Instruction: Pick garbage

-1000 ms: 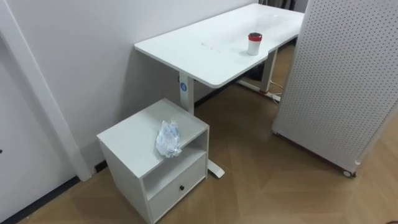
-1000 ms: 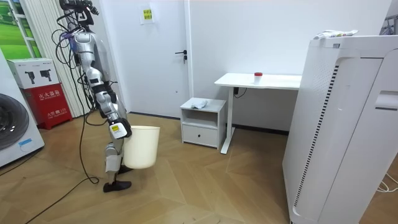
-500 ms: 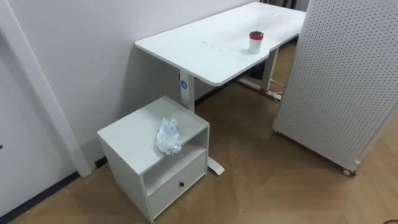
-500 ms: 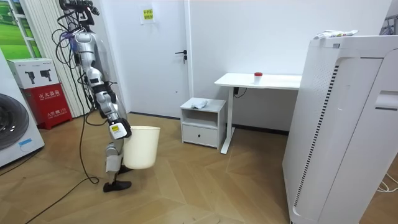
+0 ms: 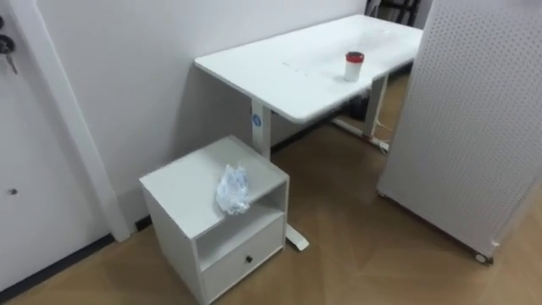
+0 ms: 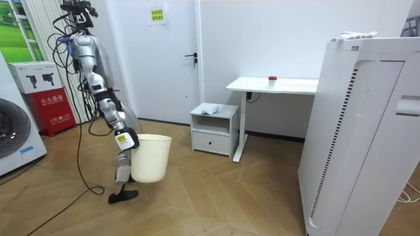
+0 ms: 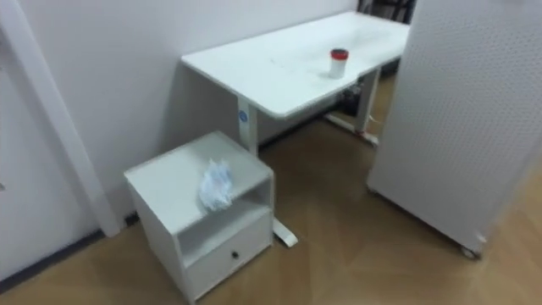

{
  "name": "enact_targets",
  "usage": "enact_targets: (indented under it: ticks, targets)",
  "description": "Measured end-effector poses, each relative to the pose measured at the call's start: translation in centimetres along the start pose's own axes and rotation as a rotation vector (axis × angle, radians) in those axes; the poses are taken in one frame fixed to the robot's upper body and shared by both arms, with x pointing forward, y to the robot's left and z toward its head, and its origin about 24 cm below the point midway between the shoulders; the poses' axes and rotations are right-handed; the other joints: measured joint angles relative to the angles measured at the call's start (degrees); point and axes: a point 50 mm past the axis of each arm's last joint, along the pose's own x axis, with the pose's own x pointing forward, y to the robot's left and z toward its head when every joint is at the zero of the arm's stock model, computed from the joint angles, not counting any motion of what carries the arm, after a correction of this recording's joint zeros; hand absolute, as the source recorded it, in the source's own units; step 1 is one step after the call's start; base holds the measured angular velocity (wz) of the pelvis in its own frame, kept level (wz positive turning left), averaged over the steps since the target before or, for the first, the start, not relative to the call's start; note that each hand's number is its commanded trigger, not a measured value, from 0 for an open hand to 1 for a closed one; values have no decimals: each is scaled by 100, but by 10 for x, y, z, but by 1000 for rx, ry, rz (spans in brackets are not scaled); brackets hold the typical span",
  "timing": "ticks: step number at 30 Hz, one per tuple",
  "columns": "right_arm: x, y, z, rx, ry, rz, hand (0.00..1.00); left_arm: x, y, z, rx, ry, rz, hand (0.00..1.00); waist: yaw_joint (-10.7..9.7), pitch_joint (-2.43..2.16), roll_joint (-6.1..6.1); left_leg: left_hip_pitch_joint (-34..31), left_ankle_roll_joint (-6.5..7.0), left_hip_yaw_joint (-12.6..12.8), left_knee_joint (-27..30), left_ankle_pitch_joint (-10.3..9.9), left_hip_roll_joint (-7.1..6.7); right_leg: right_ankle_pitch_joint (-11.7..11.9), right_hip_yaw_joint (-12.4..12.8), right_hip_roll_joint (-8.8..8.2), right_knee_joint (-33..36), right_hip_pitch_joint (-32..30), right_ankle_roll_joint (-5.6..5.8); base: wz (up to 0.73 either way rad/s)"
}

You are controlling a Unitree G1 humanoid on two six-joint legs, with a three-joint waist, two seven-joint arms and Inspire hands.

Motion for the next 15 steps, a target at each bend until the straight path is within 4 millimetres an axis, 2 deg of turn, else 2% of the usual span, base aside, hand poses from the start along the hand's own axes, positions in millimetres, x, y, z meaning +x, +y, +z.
enact_targets:
  ticks: [1,2,3,4,5,6,7,8,9,10,11,12,13,14,15]
  targets:
    - [0,-1,0,-16,2,-5,100,-1,-1,-6,2,15,-2,0,76,-6,13,28,18,-9,-312,443,4,-73,122,-28,-9,55,45,-53]
    - [0,-2,1,-25,-3,-7,100,-1,-2,-7,4,14,-5,0,70,-53,78,66,128,79,-298,688,0,-158,131,-79,-16,73,124,-44]
    - [0,-1,2,-24,-5,-7,100,-1,-2,-6,3,10,-5,0,60,-47,34,66,141,158,-256,689,-5,-164,111,-127,-34,87,165,-33]
    - [0,-2,2,-26,-9,-7,100,-1,-1,-2,-1,-8,-4,0,36,-35,0,105,237,288,-145,686,-19,-158,86,-196,-109,188,227,-37]
    - [0,-3,2,-32,-8,-10,100,0,-1,1,-3,-26,-2,0,23,10,-3,95,460,335,85,647,-19,-174,116,-233,-213,314,266,-36]
    - [0,-3,2,-34,-9,-11,100,0,1,3,-3,-35,1,0,7,6,-9,94,490,377,215,532,-25,-191,134,-270,-247,381,295,-27]
    - [-1,-4,2,-38,-13,-14,100,1,2,9,-5,-55,5,0,-28,8,-50,94,507,440,390,332,-77,-256,142,-357,-259,466,358,-15]
    - [-1,-4,3,-40,-23,-19,100,1,5,19,-8,-87,9,0,-60,7,-78,91,567,560,558,200,-96,-321,193,-444,-250,515,405,-16]
    - [-1,-4,5,-41,-32,-20,100,2,5,25,-10,-105,8,0,-60,19,-73,91,576,595,638,103,-88,-331,235,-467,-247,542,423,-32]
    - [-1,-3,9,-43,-44,-21,100,2,7,32,-18,-132,6,0,-39,14,-48,89,581,690,792,-84,-47,-338,239,-522,-169,546,438,-39]
    - [-1,0,14,-47,-61,-13,100,2,11,40,-25,-156,14,0,-47,12,-32,90,570,711,916,-236,-39,-340,175,-552,66,480,442,-34]
    - [-1,1,15,-54,-62,-10,100,2,13,45,-25,-171,20,0,-54,14,-36,95,583,726,955,-302,-36,-341,112,-591,233,417,449,-12]
    - [0,2,17,-57,-67,-8,100,2,17,55,-26,-200,31,0,-54,1,-62,108,610,762,968,-388,-56,-326,15,-662,622,241,523,-5]
    - [0,5,23,-65,-86,-5,100,2,19,64,-29,-234,35,0,-37,2,-72,134,649,807,956,-460,-70,-239,-132,-820,1125,-24,688,-8]
    - [0,7,27,-67,-98,0,100,2,19,66,-34,-245,35,0,-33,3,-80,161,660,830,937,-490,-80,-180,-244,-896,1380,-147,790,-19]
